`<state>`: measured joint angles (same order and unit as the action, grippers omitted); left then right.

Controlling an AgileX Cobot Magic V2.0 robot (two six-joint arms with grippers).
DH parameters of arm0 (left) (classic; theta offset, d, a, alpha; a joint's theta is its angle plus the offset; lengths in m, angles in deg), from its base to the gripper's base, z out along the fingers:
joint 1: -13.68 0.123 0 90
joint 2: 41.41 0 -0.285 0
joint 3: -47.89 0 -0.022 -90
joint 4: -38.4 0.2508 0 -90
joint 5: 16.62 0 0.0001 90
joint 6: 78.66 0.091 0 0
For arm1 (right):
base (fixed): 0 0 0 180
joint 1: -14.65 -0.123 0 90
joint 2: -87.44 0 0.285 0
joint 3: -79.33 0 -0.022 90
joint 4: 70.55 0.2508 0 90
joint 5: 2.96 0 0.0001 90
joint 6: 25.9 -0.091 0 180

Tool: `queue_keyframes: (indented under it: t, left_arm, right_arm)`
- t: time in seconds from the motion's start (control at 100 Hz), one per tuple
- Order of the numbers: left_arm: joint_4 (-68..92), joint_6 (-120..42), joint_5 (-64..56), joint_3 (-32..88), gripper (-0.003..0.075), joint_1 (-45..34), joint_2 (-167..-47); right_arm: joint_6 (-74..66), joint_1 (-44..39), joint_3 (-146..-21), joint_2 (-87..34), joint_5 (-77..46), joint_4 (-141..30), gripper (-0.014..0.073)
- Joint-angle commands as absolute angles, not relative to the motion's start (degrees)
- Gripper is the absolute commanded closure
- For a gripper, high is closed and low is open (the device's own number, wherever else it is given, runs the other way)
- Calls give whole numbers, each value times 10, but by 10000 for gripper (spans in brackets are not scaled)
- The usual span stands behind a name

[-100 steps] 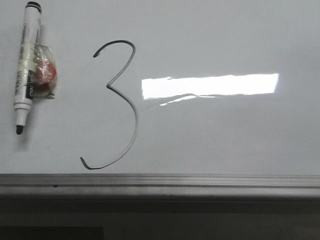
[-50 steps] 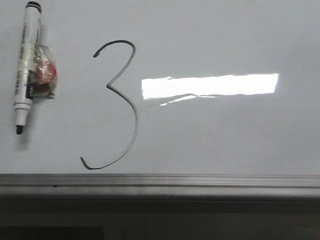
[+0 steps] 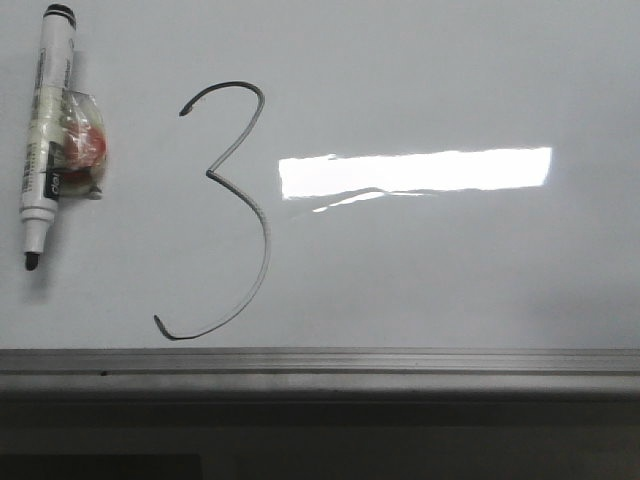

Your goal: Write number 3 on whiteboard

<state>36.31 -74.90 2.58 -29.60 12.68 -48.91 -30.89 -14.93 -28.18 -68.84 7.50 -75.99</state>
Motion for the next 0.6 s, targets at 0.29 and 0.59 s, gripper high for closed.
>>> queue_keyframes:
  t: [0.29,0.59]
  left_arm:
    - [362,-755,-3,-315,741,128,-475]
    - [362,-755,-3,-315,741,128,-475]
  right_arm:
    - [-307,108,-215,-774,55,-715,659]
    - [-307,154,-215,-862,-191,-726,659]
